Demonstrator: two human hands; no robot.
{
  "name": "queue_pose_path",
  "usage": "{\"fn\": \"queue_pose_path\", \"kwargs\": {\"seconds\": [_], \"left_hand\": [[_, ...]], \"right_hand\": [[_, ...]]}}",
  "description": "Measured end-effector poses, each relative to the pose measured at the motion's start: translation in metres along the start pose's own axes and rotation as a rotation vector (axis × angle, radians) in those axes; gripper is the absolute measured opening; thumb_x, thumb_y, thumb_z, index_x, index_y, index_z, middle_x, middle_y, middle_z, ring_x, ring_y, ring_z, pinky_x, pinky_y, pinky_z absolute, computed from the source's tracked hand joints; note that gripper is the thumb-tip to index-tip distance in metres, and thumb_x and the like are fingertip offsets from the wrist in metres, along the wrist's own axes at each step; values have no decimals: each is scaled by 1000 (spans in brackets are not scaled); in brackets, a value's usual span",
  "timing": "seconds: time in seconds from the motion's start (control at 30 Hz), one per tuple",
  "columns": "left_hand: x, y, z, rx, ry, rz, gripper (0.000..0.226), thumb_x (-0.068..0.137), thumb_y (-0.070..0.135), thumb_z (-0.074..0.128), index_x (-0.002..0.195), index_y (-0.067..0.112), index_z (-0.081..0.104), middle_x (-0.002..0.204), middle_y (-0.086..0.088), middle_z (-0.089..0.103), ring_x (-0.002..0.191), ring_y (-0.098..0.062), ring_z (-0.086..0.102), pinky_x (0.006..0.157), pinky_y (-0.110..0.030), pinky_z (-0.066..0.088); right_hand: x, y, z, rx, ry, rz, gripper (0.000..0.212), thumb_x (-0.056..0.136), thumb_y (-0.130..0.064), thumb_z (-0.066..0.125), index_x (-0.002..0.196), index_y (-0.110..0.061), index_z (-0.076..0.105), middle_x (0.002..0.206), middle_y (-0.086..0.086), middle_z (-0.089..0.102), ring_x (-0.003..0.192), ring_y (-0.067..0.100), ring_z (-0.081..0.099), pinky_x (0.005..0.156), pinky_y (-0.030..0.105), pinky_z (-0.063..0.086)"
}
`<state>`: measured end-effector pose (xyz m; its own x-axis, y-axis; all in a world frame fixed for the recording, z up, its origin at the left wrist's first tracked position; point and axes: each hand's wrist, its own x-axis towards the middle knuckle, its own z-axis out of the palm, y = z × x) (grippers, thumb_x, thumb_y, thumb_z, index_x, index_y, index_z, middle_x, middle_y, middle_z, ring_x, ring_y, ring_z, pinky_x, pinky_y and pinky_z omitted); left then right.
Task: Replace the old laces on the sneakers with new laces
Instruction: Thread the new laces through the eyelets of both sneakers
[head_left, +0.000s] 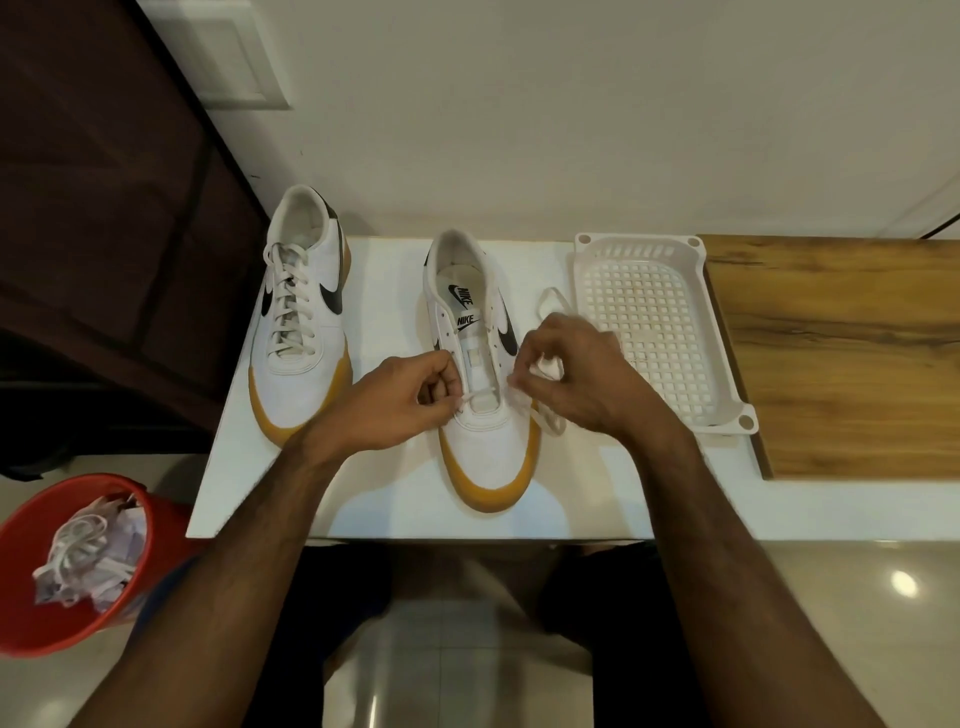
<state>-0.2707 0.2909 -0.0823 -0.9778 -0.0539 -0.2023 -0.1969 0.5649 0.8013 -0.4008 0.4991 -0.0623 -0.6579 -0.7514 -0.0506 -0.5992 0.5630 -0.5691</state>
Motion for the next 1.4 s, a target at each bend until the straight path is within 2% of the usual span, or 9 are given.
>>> {"fn": "queue_pose_path", "kwargs": {"seconds": [0.1, 0.33, 0.57, 0.87, 1.03, 1.13, 1.27, 1.33, 1.4], "left_hand": [[1, -4, -2, -4, 14, 2, 10, 94, 16, 69, 91, 23, 63, 77, 4, 70, 73, -13, 62, 65, -17, 45], [2, -2, -4, -82, -20, -25, 12, 87, 13, 78, 90, 21, 70, 82, 6, 70, 72, -3, 58, 65, -13, 44], [1, 1, -2, -78, -13, -30, 12, 86, 12, 78, 88, 20, 69, 84, 3, 70, 72, -1, 58, 65, -12, 45], [2, 6, 2, -33, 9, -18, 13, 88, 18, 78, 87, 18, 65, 77, 10, 65, 70, -2, 57, 63, -13, 45], [2, 5, 1, -11, 33, -10, 14, 87, 21, 79, 84, 21, 65, 73, 12, 65, 69, -3, 57, 61, -13, 44], [3, 4, 0, -3, 26, -5, 14, 87, 22, 79, 84, 22, 65, 73, 13, 65, 69, -3, 58, 61, -14, 44], [3, 3, 0, 68, 49, 43, 17, 87, 27, 79, 88, 27, 62, 76, 8, 65, 72, -10, 59, 61, -19, 46], [6, 6, 4, 124, 146, 148, 17, 87, 28, 79, 92, 26, 62, 81, 10, 61, 75, -13, 58, 65, -25, 49], [10, 15, 14, 182, 250, 278, 16, 88, 30, 75, 99, 23, 66, 89, 12, 55, 80, -10, 56, 69, -28, 48]], "right_hand": [[0, -5, 3, 111, -235, 39, 23, 80, -39, 84, 81, -21, 69, 81, -9, 69, 77, 8, 65, 79, 32, 56], [1, -1, 4, 242, -211, 106, 14, 86, -7, 78, 97, -10, 70, 88, -5, 70, 78, 2, 64, 68, 6, 47], [1, 4, 7, 152, -254, 105, 6, 96, -11, 66, 100, -15, 66, 101, -2, 70, 95, 14, 65, 84, 27, 53], [1, 5, -1, 227, -300, 140, 11, 103, -9, 51, 97, -18, 53, 105, -2, 73, 103, 8, 66, 68, 14, 40], [-1, 7, 1, 277, -253, 123, 6, 102, -12, 54, 101, -18, 57, 95, -3, 74, 89, 4, 66, 67, 14, 43], [0, 9, -1, 309, -241, 120, 6, 99, -18, 60, 98, -23, 64, 85, 2, 70, 77, 15, 66, 69, 27, 53], [-2, 19, -18, 348, -135, 128, 6, 95, -20, 66, 93, -24, 70, 76, -9, 67, 65, 12, 58, 65, 31, 49], [-4, 24, -23, 503, -53, 130, 5, 94, -16, 67, 94, -19, 72, 83, 0, 70, 74, 27, 59, 70, 38, 51], [-7, 23, -27, 713, -10, 116, 8, 96, -10, 66, 95, -14, 72, 77, 16, 55, 69, 20, 51, 65, 27, 47]]}}
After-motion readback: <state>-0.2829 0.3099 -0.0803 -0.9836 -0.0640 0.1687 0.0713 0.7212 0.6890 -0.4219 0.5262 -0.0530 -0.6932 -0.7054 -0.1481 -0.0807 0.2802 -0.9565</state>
